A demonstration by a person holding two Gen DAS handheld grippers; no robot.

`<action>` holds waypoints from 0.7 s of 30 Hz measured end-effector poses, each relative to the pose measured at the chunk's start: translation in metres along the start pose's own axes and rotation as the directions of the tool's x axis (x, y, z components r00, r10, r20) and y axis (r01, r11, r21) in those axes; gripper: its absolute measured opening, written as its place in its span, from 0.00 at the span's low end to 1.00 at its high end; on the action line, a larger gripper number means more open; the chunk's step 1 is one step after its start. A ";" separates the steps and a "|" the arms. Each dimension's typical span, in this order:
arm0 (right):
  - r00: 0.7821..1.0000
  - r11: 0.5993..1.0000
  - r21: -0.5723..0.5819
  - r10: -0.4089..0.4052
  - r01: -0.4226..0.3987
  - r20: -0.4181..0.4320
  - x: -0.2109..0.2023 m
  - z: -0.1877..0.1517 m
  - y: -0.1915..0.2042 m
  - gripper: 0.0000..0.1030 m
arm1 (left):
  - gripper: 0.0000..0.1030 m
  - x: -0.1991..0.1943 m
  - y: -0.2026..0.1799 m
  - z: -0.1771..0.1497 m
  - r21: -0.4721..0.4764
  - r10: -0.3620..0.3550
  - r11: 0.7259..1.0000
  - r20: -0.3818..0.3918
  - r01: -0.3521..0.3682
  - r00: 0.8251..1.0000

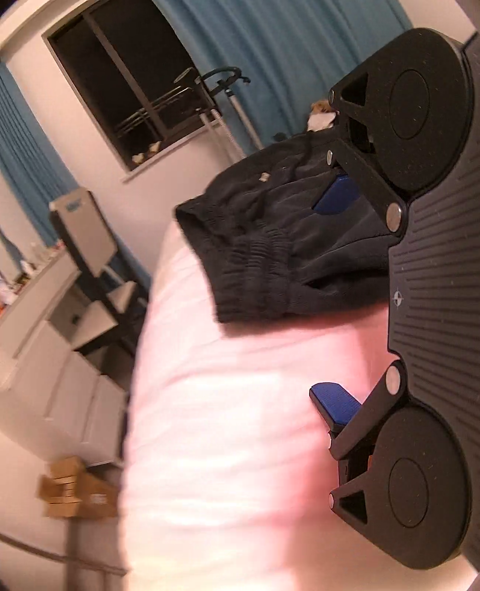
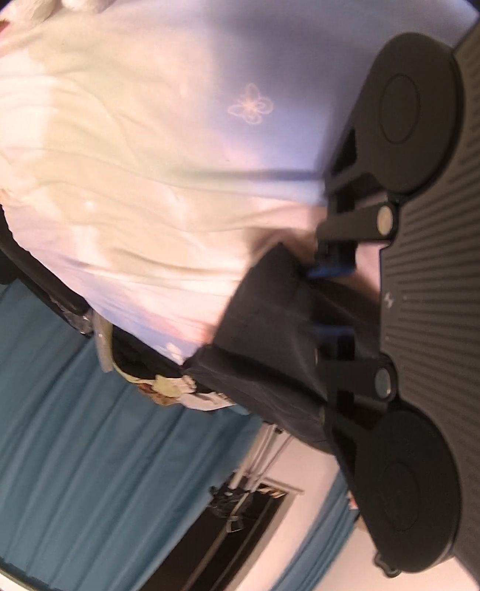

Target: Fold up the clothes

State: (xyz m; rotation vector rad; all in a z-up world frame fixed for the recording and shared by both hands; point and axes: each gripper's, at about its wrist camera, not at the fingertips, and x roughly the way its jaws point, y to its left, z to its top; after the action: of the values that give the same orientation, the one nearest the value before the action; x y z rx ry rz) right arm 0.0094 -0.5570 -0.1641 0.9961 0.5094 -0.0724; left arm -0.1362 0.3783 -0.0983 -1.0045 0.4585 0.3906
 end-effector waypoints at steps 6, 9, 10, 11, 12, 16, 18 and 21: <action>0.998 0.999 -0.054 -0.001 0.004 0.055 -0.001 -0.002 0.012 0.11 | 0.90 0.034 -0.013 0.002 0.014 -0.030 0.999 -0.030 0.031 0.999; 0.998 0.999 -0.049 -0.010 0.013 0.061 0.000 0.000 0.014 0.08 | 0.71 0.049 -0.028 0.000 0.033 0.013 0.999 -0.033 -0.012 0.999; 0.998 0.998 -0.055 -0.006 0.010 0.068 -0.002 0.001 0.018 0.07 | 0.66 0.051 -0.033 0.000 0.038 0.042 0.998 -0.026 -0.041 0.999; 0.997 0.998 -0.062 -0.001 0.005 0.075 -0.004 0.002 0.021 0.06 | 0.49 0.051 -0.037 0.001 0.054 0.057 0.997 -0.017 -0.056 0.998; 0.996 0.997 -0.074 0.014 -0.007 0.087 -0.006 0.003 0.026 0.05 | 0.32 0.051 -0.042 0.002 0.069 0.072 0.995 -0.009 -0.071 0.997; 0.989 0.994 -0.105 0.052 -0.038 0.136 -0.021 0.005 0.045 0.04 | 0.12 0.032 -0.053 0.005 0.095 0.028 0.995 0.049 -0.033 0.998; 0.986 0.997 -0.062 0.056 -0.047 0.160 -0.028 0.005 0.050 0.04 | 0.10 0.019 -0.057 0.006 0.060 0.004 0.998 0.074 -0.009 0.997; 0.983 0.998 -0.036 0.053 -0.047 0.178 -0.039 0.009 0.064 0.03 | 0.10 0.000 -0.069 0.014 -0.001 -0.045 0.999 0.100 0.045 0.994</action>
State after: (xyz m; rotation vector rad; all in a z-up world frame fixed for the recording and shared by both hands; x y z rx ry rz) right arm -0.0036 -0.5357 -0.0929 0.9603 0.3201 -0.1078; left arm -0.0982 0.3567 -0.0429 -0.9924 0.3442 0.3993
